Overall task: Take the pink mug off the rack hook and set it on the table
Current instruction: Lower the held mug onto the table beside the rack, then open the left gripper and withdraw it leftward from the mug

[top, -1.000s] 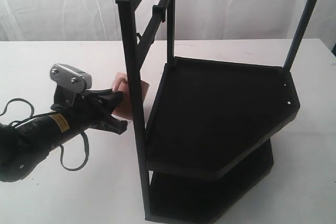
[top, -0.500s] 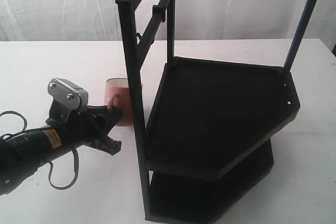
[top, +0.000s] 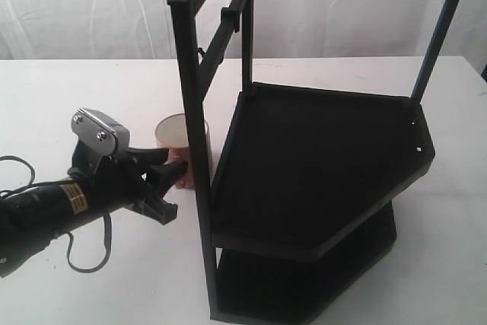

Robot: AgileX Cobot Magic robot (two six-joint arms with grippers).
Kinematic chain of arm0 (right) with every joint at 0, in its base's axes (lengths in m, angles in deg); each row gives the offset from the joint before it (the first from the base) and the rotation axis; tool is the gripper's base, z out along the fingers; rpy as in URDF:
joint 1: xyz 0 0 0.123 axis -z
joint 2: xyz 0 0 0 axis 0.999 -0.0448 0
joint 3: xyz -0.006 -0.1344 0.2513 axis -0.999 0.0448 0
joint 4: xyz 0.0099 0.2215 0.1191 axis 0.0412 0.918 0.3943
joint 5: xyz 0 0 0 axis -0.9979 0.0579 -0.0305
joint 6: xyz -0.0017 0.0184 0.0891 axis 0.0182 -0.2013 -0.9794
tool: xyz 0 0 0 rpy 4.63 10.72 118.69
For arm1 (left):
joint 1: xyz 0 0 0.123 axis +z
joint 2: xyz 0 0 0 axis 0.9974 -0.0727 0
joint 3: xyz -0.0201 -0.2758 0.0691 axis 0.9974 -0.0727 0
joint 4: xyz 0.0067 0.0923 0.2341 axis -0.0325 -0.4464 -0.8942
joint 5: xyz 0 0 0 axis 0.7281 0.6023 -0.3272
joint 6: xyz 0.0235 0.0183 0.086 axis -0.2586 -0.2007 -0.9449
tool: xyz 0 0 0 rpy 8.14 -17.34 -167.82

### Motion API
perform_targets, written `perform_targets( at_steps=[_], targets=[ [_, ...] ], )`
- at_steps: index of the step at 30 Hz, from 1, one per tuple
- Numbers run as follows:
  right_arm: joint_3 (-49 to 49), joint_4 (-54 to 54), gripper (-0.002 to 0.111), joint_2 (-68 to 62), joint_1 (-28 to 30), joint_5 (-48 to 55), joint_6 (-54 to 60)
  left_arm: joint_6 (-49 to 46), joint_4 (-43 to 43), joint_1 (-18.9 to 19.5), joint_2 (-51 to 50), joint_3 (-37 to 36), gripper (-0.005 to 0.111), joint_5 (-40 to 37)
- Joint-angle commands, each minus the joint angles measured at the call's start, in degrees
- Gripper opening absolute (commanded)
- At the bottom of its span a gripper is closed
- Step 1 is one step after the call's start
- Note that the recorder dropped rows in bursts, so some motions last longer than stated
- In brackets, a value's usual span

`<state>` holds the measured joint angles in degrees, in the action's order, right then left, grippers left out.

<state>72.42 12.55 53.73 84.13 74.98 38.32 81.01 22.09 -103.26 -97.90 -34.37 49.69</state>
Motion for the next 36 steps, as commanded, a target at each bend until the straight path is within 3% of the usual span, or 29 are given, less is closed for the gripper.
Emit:
perform_targets(
  at_steps=[1, 3, 8, 14, 21, 24, 27, 31, 34, 36],
  targets=[
    [-0.14, -0.02, 0.0, 0.32, -0.09, -0.51, 0.01, 0.5, 4.89, 0.18, 6.79, -0.33, 0.047, 0.83],
    [-0.14, -0.02, 0.0, 0.32, -0.09, -0.51, 0.01, 0.16, 6.86, 0.18, 9.71, -0.33, 0.047, 0.83],
    [-0.14, -0.02, 0.0, 0.32, -0.09, -0.51, 0.01, -7.99, 10.47, 0.18, 18.67, -1.21, 0.042, -10.26],
    [-0.14, -0.02, 0.0, 0.32, -0.09, -0.51, 0.01, -22.03, 25.41, 0.18, 32.91, -3.98, 0.0, -22.11],
    [-0.14, -0.02, 0.0, 0.32, -0.09, -0.51, 0.01, -38.03, 43.29, 0.18, 45.49, -4.47, 0.0, -36.33],
    [-0.14, -0.02, 0.0, 0.32, -0.09, -0.51, 0.01, -44.17, 53.84, 0.18, 49.05, -5.97, 0.0, -33.96],
    [-0.14, -0.02, 0.0, 0.32, -0.09, -0.51, 0.01, -44.41, 62.52, 0.18, 53.15, -9.92, 0.0, -29.4],
    [-0.14, -0.02, 0.0, 0.32, -0.09, -0.51, 0.01, -44.02, 57.98, 0.18, 57.81, -16.14, 0.0, -28.93],
    [-0.14, -0.02, 0.0, 0.32, -0.09, -0.51, 0.01, -39.21, 39.41, 0.07, 60.82, -20.08, 0.0, -36.15],
    [-0.14, -0.02, 0.0, 0.32, -0.09, -0.51, 0.01, -22.7, 23.39, -0.16, 62.74, -20.62, 0.0, -35.41]
  ],
)
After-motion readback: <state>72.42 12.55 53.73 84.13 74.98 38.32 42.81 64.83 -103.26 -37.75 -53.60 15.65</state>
